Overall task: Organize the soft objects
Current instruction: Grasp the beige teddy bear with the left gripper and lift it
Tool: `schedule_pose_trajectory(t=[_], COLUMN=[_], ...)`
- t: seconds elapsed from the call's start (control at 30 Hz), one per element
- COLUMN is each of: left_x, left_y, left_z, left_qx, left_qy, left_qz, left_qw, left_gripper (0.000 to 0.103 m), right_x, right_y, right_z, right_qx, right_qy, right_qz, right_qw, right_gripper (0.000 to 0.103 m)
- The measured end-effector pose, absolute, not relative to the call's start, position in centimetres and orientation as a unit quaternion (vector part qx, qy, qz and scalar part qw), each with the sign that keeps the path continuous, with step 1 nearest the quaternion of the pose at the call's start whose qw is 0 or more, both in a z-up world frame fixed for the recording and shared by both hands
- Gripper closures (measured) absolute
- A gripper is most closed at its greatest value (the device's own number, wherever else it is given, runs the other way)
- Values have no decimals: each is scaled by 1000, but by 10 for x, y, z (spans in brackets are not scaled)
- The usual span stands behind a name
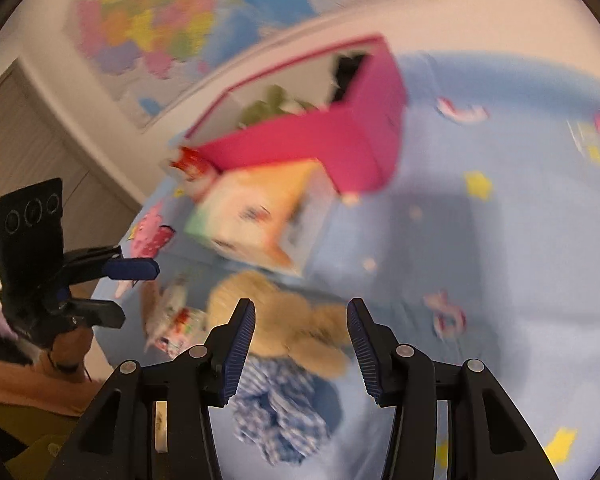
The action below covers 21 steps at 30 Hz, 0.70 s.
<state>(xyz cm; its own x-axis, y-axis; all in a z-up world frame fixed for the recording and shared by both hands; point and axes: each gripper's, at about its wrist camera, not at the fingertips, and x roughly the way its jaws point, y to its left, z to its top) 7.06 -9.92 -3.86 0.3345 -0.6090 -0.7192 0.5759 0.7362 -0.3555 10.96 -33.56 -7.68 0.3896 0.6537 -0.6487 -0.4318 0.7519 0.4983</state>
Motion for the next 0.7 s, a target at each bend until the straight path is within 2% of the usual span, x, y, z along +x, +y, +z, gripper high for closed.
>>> schedule_pose_trajectory(t=[0.1,0.43,0.5,0.7], left_x=[80,96,98,101], left_y=[-109,-129,-133,-134], left_z=[-51,-73,-74,-72], left_qx=[-10,8,-3,-13], left_qy=[471,517,522,520], left_qz=[-353,-334,-346,-346], left_qw=[808,788,780,781], left_gripper=[47,47,47,52], right_x=[112,113,112,106], right_y=[-342,-339,-338,-335], right_z=[-88,-102,-103,-95], right_qx=[149,201,204,195], right_qy=[456,448,447,425], right_qz=[320,363,369,379], right_qw=[817,792,789,798], right_gripper=[40,41,54,77])
